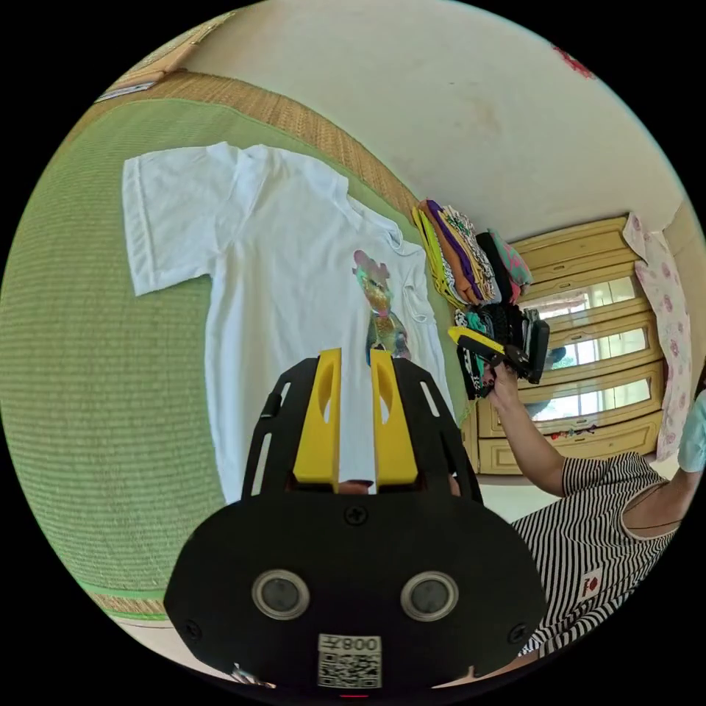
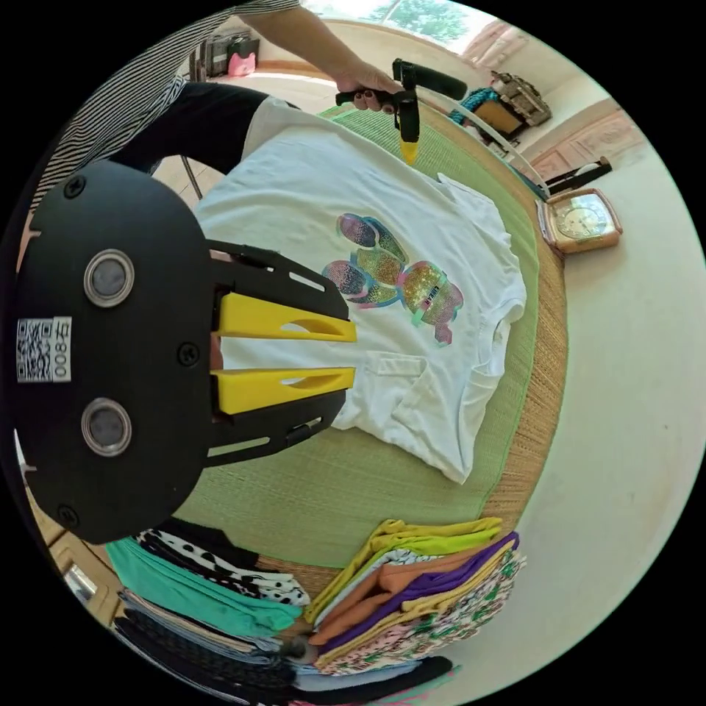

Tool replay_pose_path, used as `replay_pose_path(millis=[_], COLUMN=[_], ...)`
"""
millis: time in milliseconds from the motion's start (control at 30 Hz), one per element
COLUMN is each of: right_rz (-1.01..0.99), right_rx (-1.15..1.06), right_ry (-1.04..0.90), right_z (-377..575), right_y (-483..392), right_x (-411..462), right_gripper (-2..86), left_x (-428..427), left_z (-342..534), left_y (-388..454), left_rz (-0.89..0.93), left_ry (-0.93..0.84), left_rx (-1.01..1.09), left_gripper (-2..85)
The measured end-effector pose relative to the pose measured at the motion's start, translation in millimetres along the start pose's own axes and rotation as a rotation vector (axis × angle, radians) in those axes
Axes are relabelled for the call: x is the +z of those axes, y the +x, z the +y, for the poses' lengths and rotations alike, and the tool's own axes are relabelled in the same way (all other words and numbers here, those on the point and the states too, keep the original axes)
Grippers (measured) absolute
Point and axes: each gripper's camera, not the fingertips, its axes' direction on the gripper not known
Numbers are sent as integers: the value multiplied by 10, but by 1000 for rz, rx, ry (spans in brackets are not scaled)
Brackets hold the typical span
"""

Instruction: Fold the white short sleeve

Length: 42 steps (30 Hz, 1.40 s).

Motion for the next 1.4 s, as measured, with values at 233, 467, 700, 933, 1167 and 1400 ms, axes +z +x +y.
replay_pose_path(millis=[233, 467, 700, 933, 1167, 1400], right_rz=[156, 124, 11, -141, -345, -366], right_rx=[-144, -91, 23, 239, 721, 737], right_ry=[-37, 7, 60, 295, 461, 429], right_z=[-252, -161, -25, 433, 1569, 1846], right_y=[-325, -234, 74, 960, 2421, 2631], right_x=[493, 601, 522, -152, -240, -124], right_gripper=[53, 12, 0, -2, 1, 12], left_x=[855, 1539, 2320, 2011, 2680, 2178], left_z=[-660, -1564, -2335, -2687, -2995, -2706], left_y=[384, 1118, 1528, 1985, 2586, 1885], left_rz=[75, -12, -236, 152, 335, 252], left_ry=[-105, -153, -299, -109, -226, -166], left_rx=[94, 310, 389, 409, 472, 368], left_gripper=[76, 85, 41, 23, 74, 83])
